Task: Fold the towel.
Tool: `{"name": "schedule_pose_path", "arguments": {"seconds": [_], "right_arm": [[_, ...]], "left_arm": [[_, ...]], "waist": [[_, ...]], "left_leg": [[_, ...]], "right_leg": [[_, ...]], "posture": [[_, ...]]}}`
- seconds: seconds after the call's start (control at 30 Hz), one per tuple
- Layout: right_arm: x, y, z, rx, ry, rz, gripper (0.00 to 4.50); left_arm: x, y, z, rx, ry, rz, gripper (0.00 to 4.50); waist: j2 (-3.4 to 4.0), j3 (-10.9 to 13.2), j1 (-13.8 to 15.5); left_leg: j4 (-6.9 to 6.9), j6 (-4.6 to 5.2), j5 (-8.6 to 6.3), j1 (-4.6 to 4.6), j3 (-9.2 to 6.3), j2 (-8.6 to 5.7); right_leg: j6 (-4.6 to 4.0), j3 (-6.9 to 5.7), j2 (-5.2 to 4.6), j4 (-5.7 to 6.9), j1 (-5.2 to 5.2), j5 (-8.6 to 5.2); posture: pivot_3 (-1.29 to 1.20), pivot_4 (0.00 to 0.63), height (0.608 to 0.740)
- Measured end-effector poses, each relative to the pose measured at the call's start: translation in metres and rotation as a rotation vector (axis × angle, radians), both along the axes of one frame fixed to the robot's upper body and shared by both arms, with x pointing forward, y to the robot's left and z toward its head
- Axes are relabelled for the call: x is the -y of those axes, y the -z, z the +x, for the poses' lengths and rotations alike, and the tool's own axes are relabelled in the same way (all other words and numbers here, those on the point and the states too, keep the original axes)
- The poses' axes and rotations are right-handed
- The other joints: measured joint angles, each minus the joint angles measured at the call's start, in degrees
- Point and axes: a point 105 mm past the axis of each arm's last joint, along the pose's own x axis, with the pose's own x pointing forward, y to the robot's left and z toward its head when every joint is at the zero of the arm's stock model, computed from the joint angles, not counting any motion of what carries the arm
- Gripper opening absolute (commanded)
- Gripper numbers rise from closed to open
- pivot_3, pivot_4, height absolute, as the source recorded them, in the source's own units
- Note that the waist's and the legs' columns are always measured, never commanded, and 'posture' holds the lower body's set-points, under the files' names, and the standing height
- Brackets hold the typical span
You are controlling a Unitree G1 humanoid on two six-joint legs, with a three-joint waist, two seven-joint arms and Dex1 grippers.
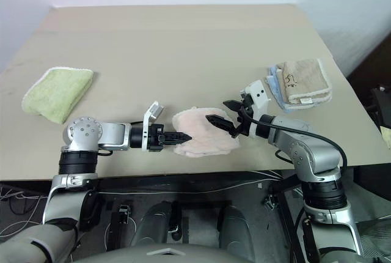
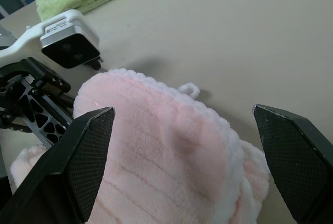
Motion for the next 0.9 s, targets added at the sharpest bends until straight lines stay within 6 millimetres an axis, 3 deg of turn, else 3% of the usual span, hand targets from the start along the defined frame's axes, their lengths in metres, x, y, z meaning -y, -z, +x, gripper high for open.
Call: {"name": "schedule_pose_path", "arguments": {"seconds": [0.23,0.4,0.63,0.9], "right_arm": [[-0.002,-0.007,0.002,0.017,-0.005,0.023,4.50],[0.003,-0.010,0.007,0.026,0.023,0.047,4.50],[0.000,-0.017,0.014,0.049,0.026,0.089,4.50],[-0.004,-0.022,0.023,0.060,0.027,0.130,4.50]], "left_arm": [[-0.016,-0.002,-0.003,0.003,-0.027,-0.014,0.03],[-0.057,-0.008,0.002,0.050,-0.106,0.101,0.03],[-0.107,-0.063,0.021,0.233,-0.242,0.149,0.03],[-0.112,-0.095,0.032,0.314,-0.287,0.081,0.03]], "waist": [[-0.02,0.0,-1.7],[-0.07,0.1,-2.9],[-0.07,0.1,-2.7],[-0.15,0.1,-2.7]], "left_leg": [[-0.02,0.00,0.02,-0.01,0.01,0.05],[-0.20,-0.28,0.19,0.00,-0.04,0.14],[-0.21,-0.39,0.26,-0.06,-0.05,0.16],[-0.19,-0.42,0.29,-0.07,-0.05,0.14]], "right_leg": [[0.10,0.00,0.04,0.02,-0.03,0.05],[0.19,0.00,0.16,0.17,-0.19,0.05],[0.23,0.00,0.18,0.35,-0.35,0.00],[0.43,0.00,0.17,0.58,-0.38,-0.02]], "posture": [[0.00,0.150,0.740],[0.00,0.150,0.740],[0.00,0.150,0.740],[0.00,0.150,0.740]]}}
